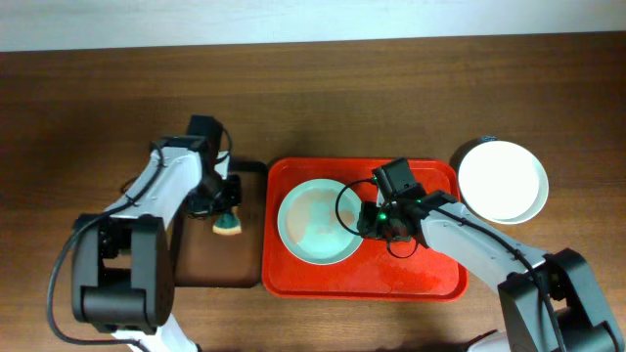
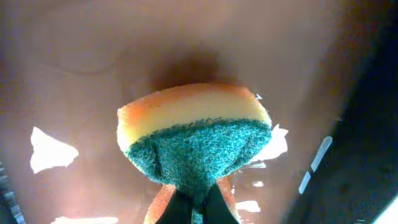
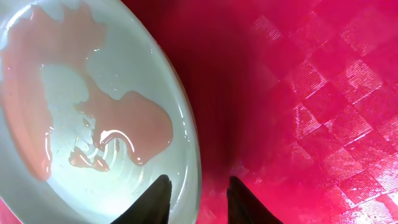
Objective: Clean dirty plates on tray and stack at the side
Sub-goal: 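Return the sponge to the black tray and release it with the left gripper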
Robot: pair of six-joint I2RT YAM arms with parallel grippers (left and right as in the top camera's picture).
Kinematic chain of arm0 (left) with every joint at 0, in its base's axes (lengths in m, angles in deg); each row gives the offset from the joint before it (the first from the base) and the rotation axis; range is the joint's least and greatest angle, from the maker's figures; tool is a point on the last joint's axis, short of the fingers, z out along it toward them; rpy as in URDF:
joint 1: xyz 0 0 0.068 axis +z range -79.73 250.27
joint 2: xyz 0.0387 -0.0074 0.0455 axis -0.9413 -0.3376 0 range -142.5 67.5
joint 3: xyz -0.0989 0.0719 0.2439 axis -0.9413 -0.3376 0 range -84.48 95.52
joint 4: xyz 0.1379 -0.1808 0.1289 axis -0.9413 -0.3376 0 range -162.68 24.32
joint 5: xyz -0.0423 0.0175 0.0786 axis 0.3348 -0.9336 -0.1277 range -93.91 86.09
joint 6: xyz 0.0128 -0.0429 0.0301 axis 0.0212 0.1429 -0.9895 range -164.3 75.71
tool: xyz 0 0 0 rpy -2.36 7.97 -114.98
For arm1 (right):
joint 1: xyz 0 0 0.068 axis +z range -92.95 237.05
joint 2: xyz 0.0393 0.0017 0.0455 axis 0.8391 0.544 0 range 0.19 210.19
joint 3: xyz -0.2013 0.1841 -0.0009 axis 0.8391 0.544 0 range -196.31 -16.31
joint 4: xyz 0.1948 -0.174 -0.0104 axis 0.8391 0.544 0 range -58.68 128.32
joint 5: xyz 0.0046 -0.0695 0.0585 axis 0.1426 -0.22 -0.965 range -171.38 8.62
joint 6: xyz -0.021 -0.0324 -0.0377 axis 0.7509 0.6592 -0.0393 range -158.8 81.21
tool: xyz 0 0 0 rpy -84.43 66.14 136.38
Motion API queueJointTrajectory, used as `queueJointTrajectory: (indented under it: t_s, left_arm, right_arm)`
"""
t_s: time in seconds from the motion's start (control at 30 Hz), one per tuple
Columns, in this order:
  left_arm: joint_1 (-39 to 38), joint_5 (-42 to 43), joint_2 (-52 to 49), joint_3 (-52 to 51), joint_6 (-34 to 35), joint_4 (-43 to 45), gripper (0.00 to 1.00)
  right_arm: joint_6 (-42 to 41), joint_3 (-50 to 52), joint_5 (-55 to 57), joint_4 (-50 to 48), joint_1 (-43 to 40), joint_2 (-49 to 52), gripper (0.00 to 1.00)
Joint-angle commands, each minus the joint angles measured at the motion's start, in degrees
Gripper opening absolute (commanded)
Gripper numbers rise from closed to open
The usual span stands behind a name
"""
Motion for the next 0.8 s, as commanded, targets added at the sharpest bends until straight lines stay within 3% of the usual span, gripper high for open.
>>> queueJointTrajectory:
  t_s: [0.0, 0.1, 0.13, 0.17, 0.2, 0.43, 0.57, 0.67, 0.77]
  left_arm:
    - [1.4, -1.0, -0.6, -0.8, 0.1, -0.9, 0.01]
    - [1.4, -3.4, -0.6, -2.5, 0.2, -0.6, 0.06]
    - [1.4, -3.3, -0.6, -2.6, 0.2, -0.7, 0.30]
    - [1.4, -2.2, -0.6, -2.5, 0.3, -1.2, 0.81]
    - [1.4, 0.0, -0.2, -2.3, 0.3, -1.8, 0.89]
    - [9.2, -0.2, 19.7, 0.3, 6.3, -1.6, 0.95]
    - [14.8, -0.2, 23.4, 0.3, 6.9, -1.6, 0.99]
    - [14.9, -0.2, 23.3, 0.3, 6.8, -1.6, 0.99]
    - [14.9, -0.2, 23.3, 0.3, 6.8, -1.6, 0.99]
  right_arm:
    - [0.2, 0.5, 0.3, -0.1, 0.6, 0.4, 0.31]
    - [0.2, 0.6, 0.4, -0.2, 0.6, 0.4, 0.32]
    - [0.2, 0.6, 0.5, -0.2, 0.6, 0.4, 0.32]
    - [0.2, 0.6, 0.9, -0.2, 0.6, 0.4, 0.32]
    - [0.2, 0.6, 1.2, -0.2, 0.6, 0.4, 0.32]
    - [0.2, 0.6, 1.9, -0.5, 0.6, 0.5, 0.32]
    - [0.1, 0.6, 1.8, -1.3, 0.6, 2.6, 0.31]
    - [0.1, 0.6, 1.6, -1.7, 0.6, 2.8, 0.05]
    - [0.1, 0.6, 1.6, -1.7, 0.6, 2.8, 0.04]
